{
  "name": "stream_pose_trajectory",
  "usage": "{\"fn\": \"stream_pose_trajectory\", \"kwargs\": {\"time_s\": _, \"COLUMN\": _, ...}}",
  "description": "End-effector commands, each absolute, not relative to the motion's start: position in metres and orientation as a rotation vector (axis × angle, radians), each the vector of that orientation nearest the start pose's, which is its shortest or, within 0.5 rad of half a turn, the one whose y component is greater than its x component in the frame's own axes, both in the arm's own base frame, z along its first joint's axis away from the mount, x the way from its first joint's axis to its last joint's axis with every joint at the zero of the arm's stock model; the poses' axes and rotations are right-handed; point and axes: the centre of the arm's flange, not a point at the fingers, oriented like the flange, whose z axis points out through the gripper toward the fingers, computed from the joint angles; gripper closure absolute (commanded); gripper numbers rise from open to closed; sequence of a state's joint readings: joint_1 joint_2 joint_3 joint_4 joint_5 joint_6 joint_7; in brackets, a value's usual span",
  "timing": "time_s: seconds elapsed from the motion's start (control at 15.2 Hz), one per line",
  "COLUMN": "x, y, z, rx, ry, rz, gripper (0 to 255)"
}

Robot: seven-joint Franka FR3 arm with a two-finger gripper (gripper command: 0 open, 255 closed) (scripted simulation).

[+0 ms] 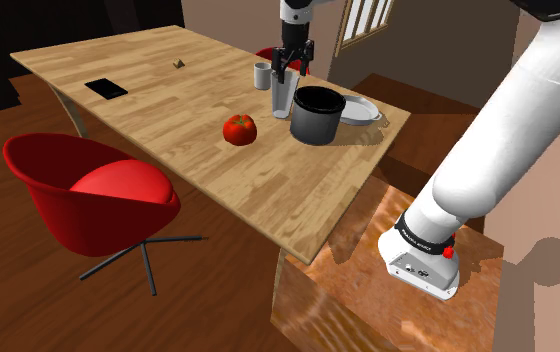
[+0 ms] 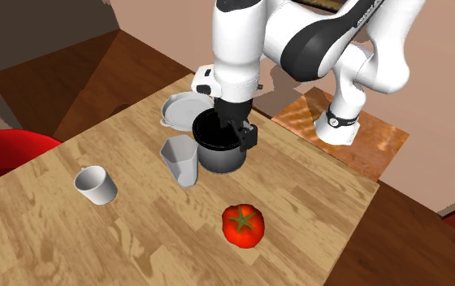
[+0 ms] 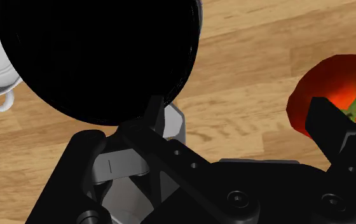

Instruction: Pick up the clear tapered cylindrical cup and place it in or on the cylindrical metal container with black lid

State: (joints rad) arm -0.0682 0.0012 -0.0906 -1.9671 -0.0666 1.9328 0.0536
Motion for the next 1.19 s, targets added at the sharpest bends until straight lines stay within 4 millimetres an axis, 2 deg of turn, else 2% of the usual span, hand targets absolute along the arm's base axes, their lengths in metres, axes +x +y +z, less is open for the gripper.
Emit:
{"fn": "stream_pose_trajectory", "kwargs": {"time_s": 0.0, "x": 0.566, "y": -0.101, "z": 0.458, "rx": -3.199, "ry": 0.309, "rz": 0.058, "gripper": 0}}
{"fn": "stream_pose_trajectory", "kwargs": {"time_s": 0.53, "x": 0.653, "y": -0.14, "z": 0.42, "rx": -3.245, "ry": 0.345, "rz": 0.046, "gripper": 0}}
{"fn": "stream_pose_trajectory", "kwargs": {"time_s": 1.06, "x": 0.655, "y": -0.146, "z": 0.379, "rx": -3.247, "ry": 0.346, "rz": 0.045, "gripper": 0}}
{"fn": "stream_pose_trajectory", "kwargs": {"time_s": 1.12, "x": 0.655, "y": -0.146, "z": 0.379, "rx": -3.247, "ry": 0.346, "rz": 0.045, "gripper": 0}}
